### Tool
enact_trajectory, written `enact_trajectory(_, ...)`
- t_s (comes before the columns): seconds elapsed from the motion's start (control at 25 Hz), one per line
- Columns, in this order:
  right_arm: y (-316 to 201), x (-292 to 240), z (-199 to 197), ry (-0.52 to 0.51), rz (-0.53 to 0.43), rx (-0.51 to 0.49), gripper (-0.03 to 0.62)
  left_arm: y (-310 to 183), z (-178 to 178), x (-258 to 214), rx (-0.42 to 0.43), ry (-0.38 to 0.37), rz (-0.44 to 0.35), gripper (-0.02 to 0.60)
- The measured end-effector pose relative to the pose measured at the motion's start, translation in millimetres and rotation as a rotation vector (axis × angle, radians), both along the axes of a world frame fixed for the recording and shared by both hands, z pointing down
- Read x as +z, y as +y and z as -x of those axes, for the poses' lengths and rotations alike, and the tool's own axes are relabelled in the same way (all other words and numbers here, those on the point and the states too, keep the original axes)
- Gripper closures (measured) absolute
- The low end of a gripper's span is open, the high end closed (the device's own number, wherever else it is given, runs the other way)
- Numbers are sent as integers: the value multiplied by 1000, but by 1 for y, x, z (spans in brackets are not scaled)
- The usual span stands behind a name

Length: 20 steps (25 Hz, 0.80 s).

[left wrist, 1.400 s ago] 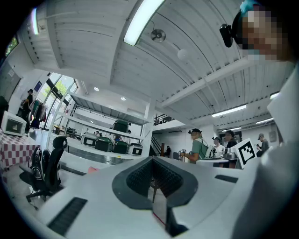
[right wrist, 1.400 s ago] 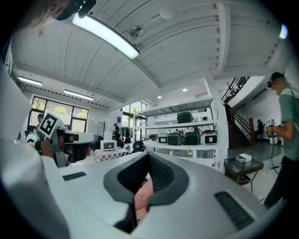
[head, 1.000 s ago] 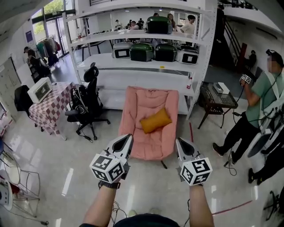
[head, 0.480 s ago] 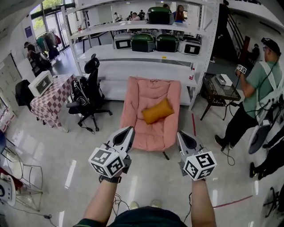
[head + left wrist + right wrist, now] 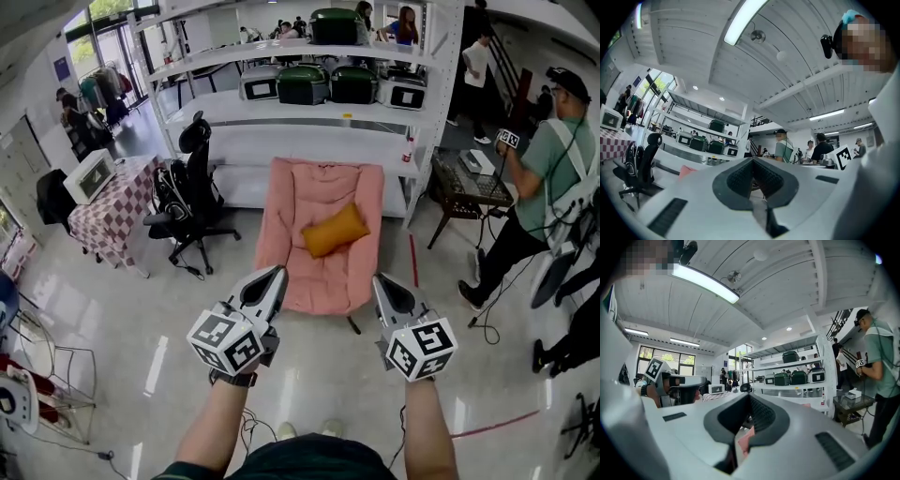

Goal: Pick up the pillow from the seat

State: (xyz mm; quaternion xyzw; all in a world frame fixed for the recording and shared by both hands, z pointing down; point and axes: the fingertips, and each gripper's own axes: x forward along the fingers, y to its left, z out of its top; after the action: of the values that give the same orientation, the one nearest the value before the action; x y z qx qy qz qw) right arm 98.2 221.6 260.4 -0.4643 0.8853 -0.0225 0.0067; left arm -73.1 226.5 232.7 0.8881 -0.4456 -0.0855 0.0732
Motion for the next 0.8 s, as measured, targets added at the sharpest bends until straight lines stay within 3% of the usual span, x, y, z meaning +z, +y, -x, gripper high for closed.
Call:
enact_trajectory(0.44, -4, -3, -34, -45, -7, -35, 592, 0, -41, 1, 24, -52, -37, 581)
enact_trajectory(0.68, -8, 2, -42, -58, 5, -42, 592, -10, -41, 6, -38, -10, 20, 581)
enact_trajectory(0.8, -15, 4, -48, -80, 17, -24, 592, -15, -42, 5, -49, -27, 11, 581)
